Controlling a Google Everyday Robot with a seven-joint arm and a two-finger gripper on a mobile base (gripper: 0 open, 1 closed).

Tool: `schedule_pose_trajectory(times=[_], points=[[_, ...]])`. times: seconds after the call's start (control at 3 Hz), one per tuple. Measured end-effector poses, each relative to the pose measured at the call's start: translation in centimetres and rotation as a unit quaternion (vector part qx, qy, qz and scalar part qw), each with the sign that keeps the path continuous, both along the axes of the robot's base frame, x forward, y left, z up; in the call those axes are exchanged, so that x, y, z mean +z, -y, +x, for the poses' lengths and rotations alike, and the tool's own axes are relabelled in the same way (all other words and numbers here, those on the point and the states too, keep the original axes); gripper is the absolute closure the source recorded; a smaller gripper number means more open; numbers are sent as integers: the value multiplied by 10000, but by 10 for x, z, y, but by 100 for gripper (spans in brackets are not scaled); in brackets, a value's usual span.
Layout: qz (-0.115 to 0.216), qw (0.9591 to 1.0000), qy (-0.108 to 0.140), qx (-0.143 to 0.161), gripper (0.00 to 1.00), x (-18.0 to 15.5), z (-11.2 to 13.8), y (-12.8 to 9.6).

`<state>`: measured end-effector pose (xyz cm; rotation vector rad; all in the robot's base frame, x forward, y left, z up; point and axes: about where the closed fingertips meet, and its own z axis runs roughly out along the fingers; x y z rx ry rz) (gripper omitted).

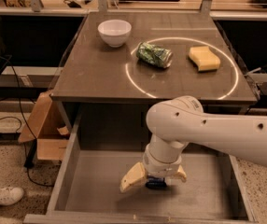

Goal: Pick rxbar blueberry from top drawer and place on counter

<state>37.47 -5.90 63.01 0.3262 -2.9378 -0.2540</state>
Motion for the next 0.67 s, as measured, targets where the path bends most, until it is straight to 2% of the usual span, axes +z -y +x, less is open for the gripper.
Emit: schedule_pose_trajectory(times=[0.33,0.67], points=[[156,9998,-82,-53,0,-2,5,-6],[252,9992,-24,-317,0,-3,27,-11]])
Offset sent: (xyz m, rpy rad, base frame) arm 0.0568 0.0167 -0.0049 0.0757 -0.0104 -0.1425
